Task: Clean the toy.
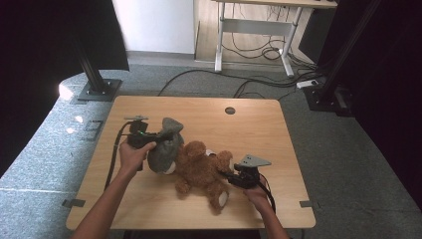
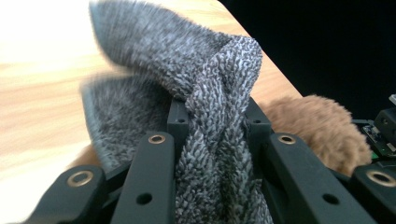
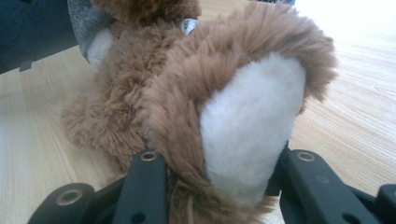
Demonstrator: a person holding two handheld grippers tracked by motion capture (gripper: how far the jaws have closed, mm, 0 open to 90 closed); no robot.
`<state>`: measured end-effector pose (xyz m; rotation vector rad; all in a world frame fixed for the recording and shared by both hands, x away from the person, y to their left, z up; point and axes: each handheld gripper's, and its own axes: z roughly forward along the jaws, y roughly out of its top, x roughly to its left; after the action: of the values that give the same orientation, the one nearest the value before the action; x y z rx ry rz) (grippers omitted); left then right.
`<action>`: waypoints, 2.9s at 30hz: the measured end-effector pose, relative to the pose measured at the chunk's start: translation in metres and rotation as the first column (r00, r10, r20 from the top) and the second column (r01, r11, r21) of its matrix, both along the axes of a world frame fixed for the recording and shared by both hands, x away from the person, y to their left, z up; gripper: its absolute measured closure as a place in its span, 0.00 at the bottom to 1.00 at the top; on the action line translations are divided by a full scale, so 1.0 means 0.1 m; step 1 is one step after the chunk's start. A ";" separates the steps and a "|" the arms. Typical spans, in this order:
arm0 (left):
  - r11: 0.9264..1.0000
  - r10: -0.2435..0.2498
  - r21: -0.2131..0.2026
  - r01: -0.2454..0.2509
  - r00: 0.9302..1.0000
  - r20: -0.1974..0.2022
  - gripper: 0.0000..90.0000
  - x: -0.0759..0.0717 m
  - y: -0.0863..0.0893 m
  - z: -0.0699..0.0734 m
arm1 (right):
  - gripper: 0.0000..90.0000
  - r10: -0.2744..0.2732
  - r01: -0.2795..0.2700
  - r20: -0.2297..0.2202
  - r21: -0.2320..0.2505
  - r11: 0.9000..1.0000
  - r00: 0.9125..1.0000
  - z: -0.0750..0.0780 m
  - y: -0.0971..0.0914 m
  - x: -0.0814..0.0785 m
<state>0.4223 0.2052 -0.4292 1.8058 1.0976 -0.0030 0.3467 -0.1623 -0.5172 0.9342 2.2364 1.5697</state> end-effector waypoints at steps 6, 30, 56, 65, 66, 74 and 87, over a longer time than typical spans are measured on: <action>0.993 -0.037 0.114 0.040 0.999 -0.034 0.78 0.08 -0.31 -0.11 | 0.71 0.001 -0.001 0.010 -0.006 1.000 1.000 0.00 -0.01 -0.01; 0.995 -0.011 -0.098 0.007 0.999 -0.039 0.81 -0.40 -0.06 -0.54 | 0.68 -0.075 0.082 0.094 -0.068 0.994 0.993 0.12 -0.01 0.26; 0.995 -0.008 -0.098 0.009 1.000 0.013 0.82 -0.65 -0.06 -0.59 | 0.34 -0.098 0.097 0.040 0.034 0.995 0.994 0.87 0.21 0.13; 0.994 -0.020 -0.105 0.023 0.999 0.030 0.81 -0.76 -0.07 -0.62 | 0.36 -0.128 0.126 0.031 0.062 0.990 0.991 0.91 0.20 0.17; 0.994 -0.020 -0.106 0.024 0.999 0.033 0.82 -0.77 -0.07 -0.62 | 0.36 -0.113 0.112 0.017 0.048 0.992 0.993 0.88 0.21 0.17; 0.992 -0.020 -0.128 0.024 0.999 0.035 0.81 -0.85 -0.06 -0.64 | 0.35 0.028 -0.035 -0.109 -0.067 0.997 0.994 0.45 0.40 0.17; 0.974 -0.081 -0.206 0.091 0.995 0.056 0.79 -0.84 -0.11 -0.16 | 0.60 0.040 -0.045 -0.087 -0.057 0.997 0.995 0.18 0.35 -0.09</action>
<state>0.3381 0.1943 -0.4447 1.6550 0.9477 -0.1224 0.3381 -0.1277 -0.4996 0.9612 2.3626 1.4994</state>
